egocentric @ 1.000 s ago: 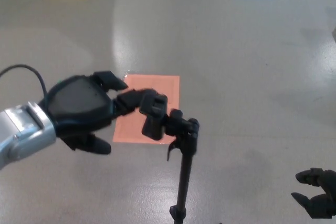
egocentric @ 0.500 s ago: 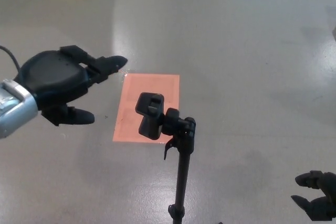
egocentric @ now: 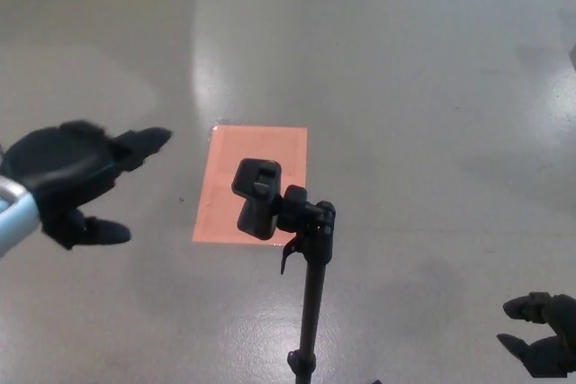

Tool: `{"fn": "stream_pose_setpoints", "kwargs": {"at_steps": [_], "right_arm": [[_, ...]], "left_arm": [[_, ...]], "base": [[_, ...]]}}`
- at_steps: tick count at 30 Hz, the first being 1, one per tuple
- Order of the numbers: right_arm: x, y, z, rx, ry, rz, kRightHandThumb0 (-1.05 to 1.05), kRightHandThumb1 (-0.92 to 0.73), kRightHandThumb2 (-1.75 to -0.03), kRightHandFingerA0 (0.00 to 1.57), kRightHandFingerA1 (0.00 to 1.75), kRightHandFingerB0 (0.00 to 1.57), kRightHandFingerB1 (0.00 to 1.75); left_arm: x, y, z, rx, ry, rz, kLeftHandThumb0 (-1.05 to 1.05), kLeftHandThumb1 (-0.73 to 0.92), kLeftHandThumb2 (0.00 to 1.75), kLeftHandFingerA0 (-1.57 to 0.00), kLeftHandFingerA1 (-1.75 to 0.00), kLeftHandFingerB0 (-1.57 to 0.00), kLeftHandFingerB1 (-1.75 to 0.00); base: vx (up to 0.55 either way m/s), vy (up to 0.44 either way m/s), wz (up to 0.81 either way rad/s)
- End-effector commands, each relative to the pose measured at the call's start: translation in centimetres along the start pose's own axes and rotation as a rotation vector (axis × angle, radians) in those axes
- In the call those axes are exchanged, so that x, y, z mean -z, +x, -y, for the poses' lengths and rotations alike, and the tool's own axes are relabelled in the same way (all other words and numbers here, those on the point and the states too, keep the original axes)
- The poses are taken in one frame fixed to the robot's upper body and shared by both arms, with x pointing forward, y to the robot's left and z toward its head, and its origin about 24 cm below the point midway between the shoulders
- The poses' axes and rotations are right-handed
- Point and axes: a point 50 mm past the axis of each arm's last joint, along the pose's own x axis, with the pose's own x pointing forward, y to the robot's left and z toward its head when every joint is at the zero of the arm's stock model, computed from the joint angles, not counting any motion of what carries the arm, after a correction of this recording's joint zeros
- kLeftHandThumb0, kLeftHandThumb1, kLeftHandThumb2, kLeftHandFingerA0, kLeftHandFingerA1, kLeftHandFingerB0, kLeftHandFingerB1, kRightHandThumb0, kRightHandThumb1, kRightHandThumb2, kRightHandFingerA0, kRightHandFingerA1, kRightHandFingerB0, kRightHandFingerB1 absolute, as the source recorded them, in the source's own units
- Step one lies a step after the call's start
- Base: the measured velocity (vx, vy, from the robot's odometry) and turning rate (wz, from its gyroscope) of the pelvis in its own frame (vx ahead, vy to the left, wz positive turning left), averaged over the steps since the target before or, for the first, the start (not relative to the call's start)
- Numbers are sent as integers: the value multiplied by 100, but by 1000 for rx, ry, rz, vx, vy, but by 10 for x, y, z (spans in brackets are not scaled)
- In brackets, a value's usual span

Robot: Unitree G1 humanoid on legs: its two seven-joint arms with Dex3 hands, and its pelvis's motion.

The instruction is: The robot uses its left hand to grab the top of a phone stand kept on the floor and tilt it upwards to adjust its angle

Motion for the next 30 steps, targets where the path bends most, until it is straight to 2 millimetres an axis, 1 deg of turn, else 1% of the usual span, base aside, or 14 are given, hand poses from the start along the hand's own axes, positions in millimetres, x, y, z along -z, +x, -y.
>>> {"fn": "stream_pose_setpoints", "kwargs": {"at_steps": [1,2,3,4,6,7,8,9,12,19,20,22,24,30], "right_arm": [[10,-1,0,-10,-11,-38,-57,-79,-64,17,34,17,28],[12,-2,-2,-15,-14,-43,-32,-60,-111,2,49,0,47],[13,-2,-3,-17,-15,-44,-32,-60,-111,2,49,0,47],[13,-1,-3,-18,-14,-46,-56,-79,-64,17,33,17,28],[13,-1,-3,-18,-12,-48,-56,-79,-64,17,33,17,28],[15,-2,-5,-22,-10,-51,-55,-79,-64,17,33,17,29],[16,-2,-6,-25,-9,-54,-55,-79,-64,17,33,17,29],[19,-2,-9,-29,-3,-60,-55,-79,-64,18,33,18,29],[23,-2,-11,-34,0,-66,-57,-78,-64,19,34,18,29],[47,-6,-27,-61,12,-108,-56,-78,-64,19,34,18,29],[47,-6,-27,-56,10,-107,-56,-78,-64,20,34,19,29],[47,-6,-27,-50,5,-105,-56,-78,-64,20,34,19,29],[46,-6,-28,-49,18,-103,-57,-78,-64,18,35,18,28],[65,-11,-38,-69,5,-148,-57,-79,-64,19,34,18,29]], "left_arm": [[23,-23,46,9,-326,-204,-85,75,109,-19,-47,0,-13],[27,-29,56,20,-386,-255,-88,73,108,-16,-41,0,-12],[29,-31,61,26,-420,-284,-88,73,108,-16,-41,0,-12],[31,-35,66,28,-450,-314,-86,89,68,-24,-29,0,-13],[32,-38,71,27,-473,-337,-86,89,68,-24,-29,0,-13],[34,-43,78,30,-501,-362,-83,69,104,-13,-44,0,-16],[34,-47,83,32,-521,-380,-83,69,104,-13,-44,0,-16],[36,-57,97,23,-604,-439,-84,84,66,-15,-27,0,-16],[35,-66,110,5,-675,-486,-86,67,104,-7,-39,-5,-15],[24,-98,155,24,-832,-623,-84,66,99,-13,-43,-3,-21],[24,-100,158,28,-837,-650,-84,82,65,-19,-29,-5,-20],[25,-101,161,29,-843,-678,-84,82,65,-19,-29,-5,-20],[26,-109,167,28,-892,-726,-83,66,104,-9,-43,0,-23],[25,-132,187,101,-919,-833,-83,65,105,-18,-47,0,-25]], "base": [[0,0,0],[0,0,0],[0,0,0],[0,0,0],[0,0,0],[0,0,0],[0,0,0],[0,0,0],[0,0,0],[0,0,0],[0,0,0],[0,0,0],[0,0,0],[0,0,0]]}}
